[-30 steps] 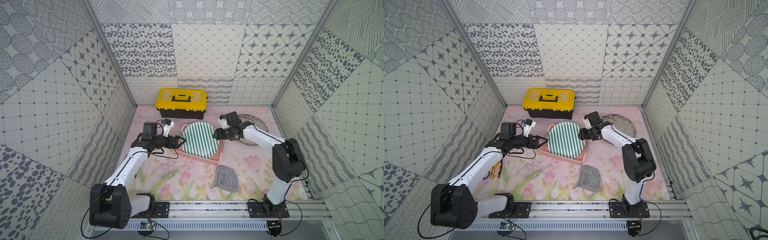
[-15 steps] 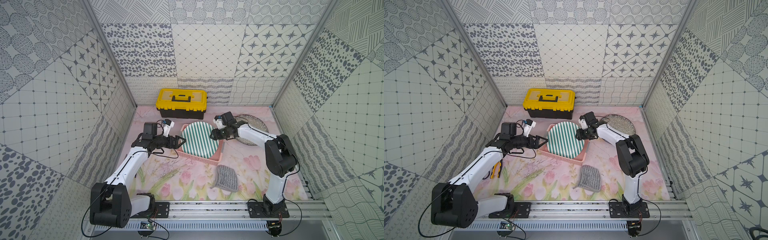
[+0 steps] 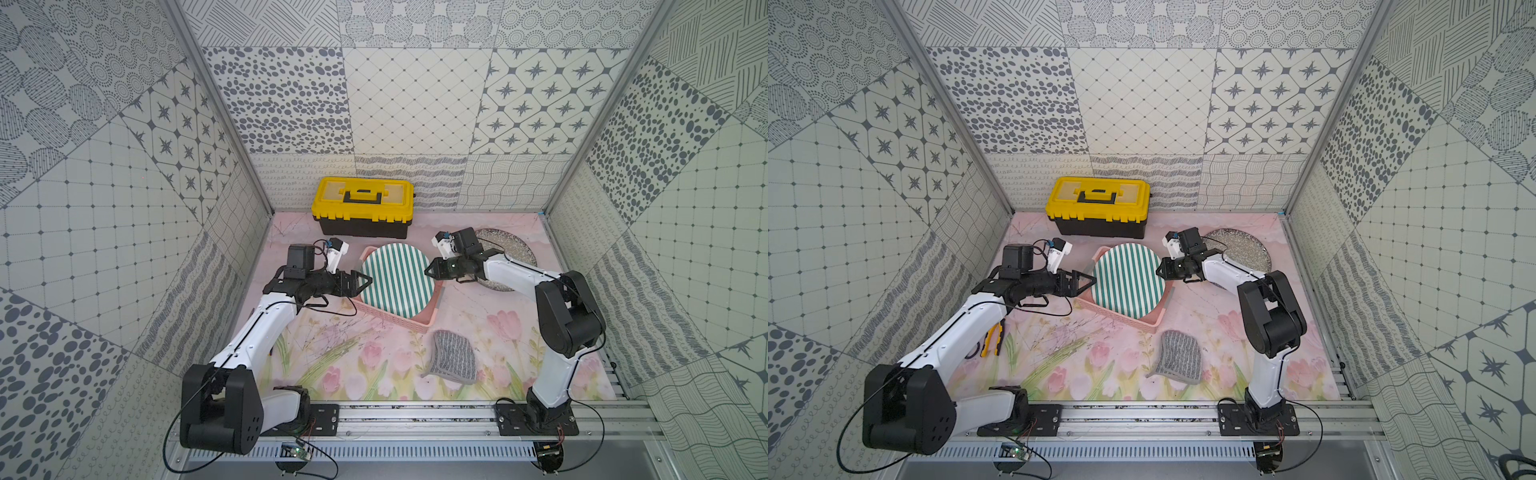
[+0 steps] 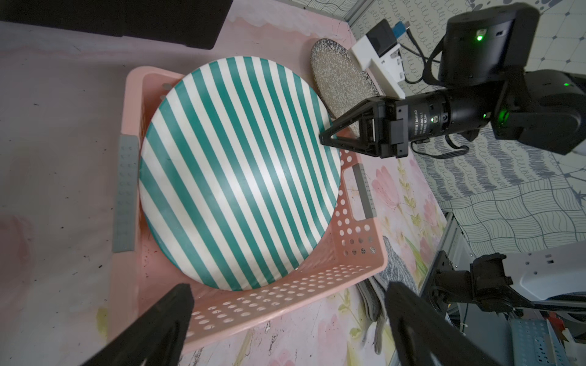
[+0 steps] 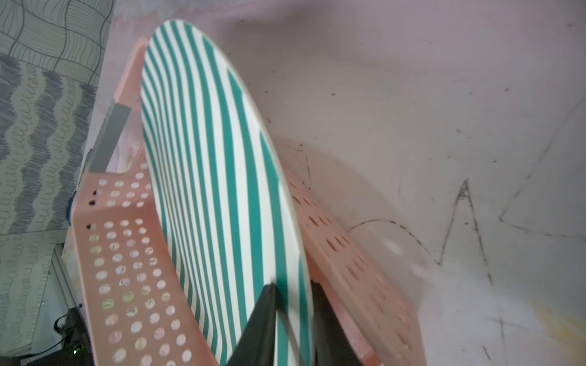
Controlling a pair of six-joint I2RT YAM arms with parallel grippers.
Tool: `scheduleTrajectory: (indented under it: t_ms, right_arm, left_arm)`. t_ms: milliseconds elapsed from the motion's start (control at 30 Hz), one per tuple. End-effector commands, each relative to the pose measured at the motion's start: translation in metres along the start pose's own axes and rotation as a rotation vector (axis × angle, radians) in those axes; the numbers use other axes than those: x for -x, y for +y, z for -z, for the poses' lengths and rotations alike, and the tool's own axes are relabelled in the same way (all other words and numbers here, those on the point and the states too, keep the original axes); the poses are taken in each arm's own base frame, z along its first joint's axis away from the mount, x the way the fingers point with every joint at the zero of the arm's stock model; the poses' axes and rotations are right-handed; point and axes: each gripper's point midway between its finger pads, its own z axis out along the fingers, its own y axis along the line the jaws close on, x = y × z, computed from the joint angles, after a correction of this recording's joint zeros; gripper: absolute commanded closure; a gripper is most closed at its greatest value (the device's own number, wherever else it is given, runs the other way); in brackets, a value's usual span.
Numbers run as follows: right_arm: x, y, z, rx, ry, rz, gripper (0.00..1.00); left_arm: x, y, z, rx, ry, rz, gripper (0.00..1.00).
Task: Wipe the wet plate dry
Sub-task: Pick up the plate from the bin.
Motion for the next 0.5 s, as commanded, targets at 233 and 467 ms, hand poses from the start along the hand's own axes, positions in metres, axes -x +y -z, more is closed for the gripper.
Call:
scheduleTrajectory:
  t_ms: [233,467]
  right_arm:
    - [0.009,0.007,0.041,0.028,-0.086,0.022,1.00]
    - [0.027,0.038,0.095,0.173,-0.184,-0.010,1.00]
  left_arm:
    - [0.006,-0.002,0.001,-0.033,-0.022,0.000,0.00]
    - [0.005,-0.002,0.000,-0.037,-0.021,0.016,0.00]
